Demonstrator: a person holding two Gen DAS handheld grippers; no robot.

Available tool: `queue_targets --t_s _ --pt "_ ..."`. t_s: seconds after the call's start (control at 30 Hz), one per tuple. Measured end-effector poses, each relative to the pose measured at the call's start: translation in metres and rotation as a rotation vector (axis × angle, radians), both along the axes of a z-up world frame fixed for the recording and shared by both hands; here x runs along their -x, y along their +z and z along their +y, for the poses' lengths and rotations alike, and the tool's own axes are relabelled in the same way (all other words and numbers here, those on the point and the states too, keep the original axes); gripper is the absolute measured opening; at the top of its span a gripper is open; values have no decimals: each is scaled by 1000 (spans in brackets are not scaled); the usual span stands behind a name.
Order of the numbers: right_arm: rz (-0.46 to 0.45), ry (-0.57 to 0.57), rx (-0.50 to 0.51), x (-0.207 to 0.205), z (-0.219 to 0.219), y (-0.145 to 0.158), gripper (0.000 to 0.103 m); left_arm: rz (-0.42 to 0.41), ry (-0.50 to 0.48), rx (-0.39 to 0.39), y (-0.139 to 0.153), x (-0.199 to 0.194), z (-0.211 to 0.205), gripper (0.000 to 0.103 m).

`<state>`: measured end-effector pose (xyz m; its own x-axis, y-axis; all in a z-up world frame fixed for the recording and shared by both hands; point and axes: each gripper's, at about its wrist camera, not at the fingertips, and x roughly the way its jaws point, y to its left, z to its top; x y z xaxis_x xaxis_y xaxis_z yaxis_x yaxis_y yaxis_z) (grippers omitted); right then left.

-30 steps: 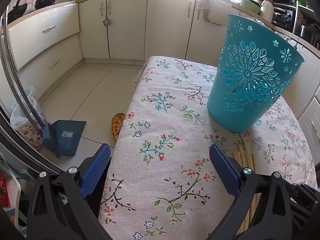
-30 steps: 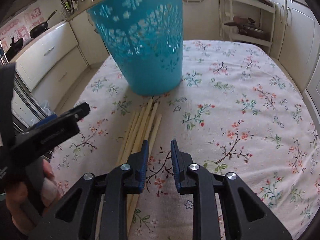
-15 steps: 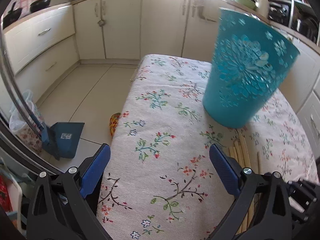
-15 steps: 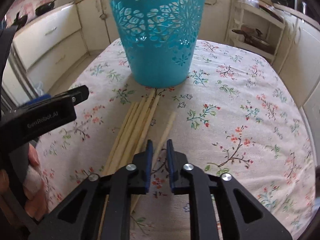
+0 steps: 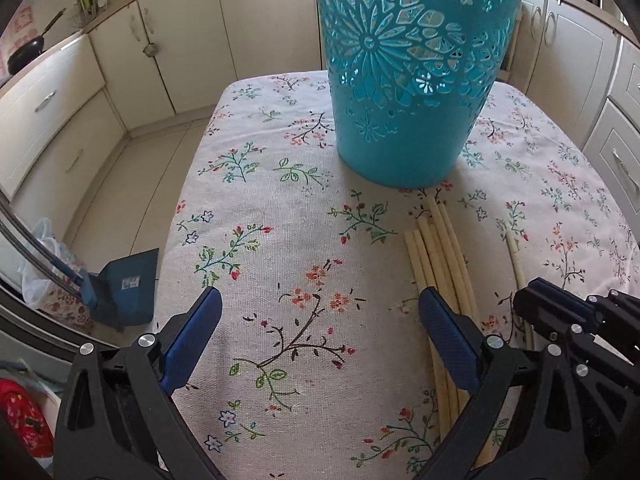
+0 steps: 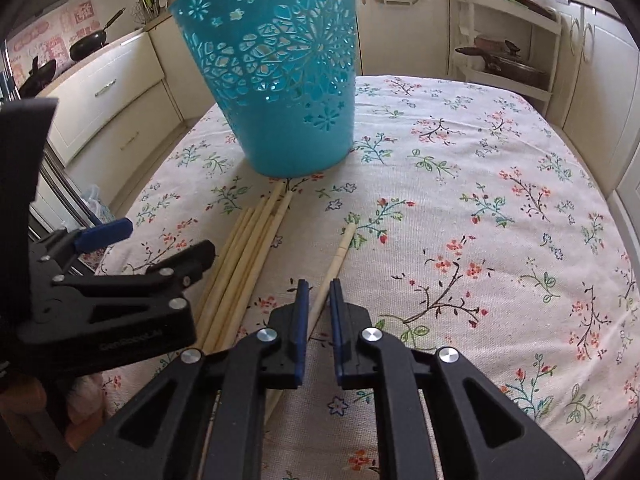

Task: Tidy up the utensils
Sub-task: 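Lower the left tool to the stick bundle and close on one stick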

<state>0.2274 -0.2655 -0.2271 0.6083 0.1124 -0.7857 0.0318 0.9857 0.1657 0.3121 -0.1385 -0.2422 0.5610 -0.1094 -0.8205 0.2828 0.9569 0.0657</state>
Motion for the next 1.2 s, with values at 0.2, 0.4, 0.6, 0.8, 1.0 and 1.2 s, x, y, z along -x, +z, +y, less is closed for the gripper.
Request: queue_targets --t_s 0.2,0.4,0.6,0.8,1.0,1.2 --pt "1 3 21 0 3 0 11 -4 -21 -13 -1 2 -4 94" --pt "2 6 54 -1 6 1 11 10 -35 -15 -3 2 -6 88" --pt "3 7 68 -1 7 1 11 2 -43 -17 -1 4 -9 83" --pt "3 7 67 -1 7 1 11 -3 -55 -9 -1 5 -9 76" --pt "3 5 61 -1 7 1 11 -2 -73 10 0 9 -11 65" --pt "4 5 51 -1 6 1 11 25 -85 33 2 8 -11 56"
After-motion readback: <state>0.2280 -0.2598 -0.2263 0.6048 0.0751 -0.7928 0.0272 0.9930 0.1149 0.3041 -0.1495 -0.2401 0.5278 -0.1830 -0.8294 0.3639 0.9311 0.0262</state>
